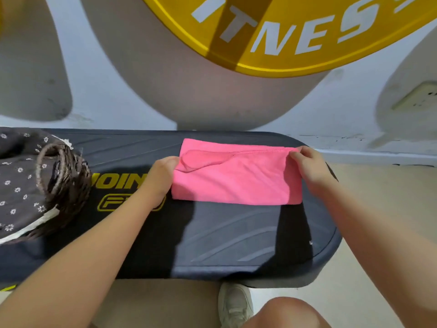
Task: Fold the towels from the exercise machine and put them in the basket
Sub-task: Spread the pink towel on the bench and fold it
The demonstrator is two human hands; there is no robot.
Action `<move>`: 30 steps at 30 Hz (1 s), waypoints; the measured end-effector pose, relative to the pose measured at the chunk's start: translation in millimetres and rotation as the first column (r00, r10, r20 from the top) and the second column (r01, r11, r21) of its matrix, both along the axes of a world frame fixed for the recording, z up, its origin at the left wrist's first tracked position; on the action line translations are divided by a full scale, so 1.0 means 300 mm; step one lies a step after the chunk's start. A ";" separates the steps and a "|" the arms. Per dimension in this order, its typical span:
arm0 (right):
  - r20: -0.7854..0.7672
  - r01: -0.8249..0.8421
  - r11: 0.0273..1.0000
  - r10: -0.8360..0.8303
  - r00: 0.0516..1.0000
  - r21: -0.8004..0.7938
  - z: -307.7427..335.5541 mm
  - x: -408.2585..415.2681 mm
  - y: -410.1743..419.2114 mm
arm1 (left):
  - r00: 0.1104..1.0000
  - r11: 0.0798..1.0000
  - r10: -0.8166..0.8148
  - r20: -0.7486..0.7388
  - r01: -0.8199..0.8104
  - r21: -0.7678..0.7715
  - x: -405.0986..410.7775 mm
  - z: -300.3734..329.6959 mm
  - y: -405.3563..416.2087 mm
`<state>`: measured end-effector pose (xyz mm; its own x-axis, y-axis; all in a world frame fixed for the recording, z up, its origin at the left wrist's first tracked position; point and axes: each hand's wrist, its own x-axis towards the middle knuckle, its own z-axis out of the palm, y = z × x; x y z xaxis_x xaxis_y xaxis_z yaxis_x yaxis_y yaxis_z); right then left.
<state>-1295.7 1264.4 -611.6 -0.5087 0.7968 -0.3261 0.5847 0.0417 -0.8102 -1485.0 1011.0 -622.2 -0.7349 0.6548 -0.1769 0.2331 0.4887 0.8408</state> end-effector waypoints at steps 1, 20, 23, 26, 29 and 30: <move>0.058 -0.021 0.999 0.018 0.998 0.042 -0.012 -0.015 0.012 | 0.988 0.998 0.066 0.141 -0.064 -0.015 -0.013 -0.005 0.026; 0.360 -0.044 0.948 -0.076 0.930 0.314 -0.086 -0.127 0.067 | 0.935 0.974 0.068 -0.348 -0.137 -0.177 -0.138 -0.093 0.191; 0.382 -0.038 0.936 -0.106 0.918 0.351 -0.089 -0.135 0.052 | 0.920 0.969 0.083 -0.384 -0.165 -0.185 -0.128 -0.098 0.203; 0.448 -0.072 0.920 -0.118 0.886 0.384 -0.071 -0.144 0.033 | 0.873 0.936 0.048 -0.485 -0.209 -0.284 -0.101 -0.080 0.206; 0.452 -0.204 0.805 -0.087 0.888 0.557 -0.075 -0.153 -0.020 | 0.725 0.957 -0.059 -0.686 -0.155 -0.246 -0.065 -0.069 0.228; 0.418 -0.280 0.734 -0.006 0.908 0.619 -0.087 -0.164 -0.062 | 0.657 0.976 -0.109 -0.746 -0.072 -0.206 -0.043 -0.079 0.248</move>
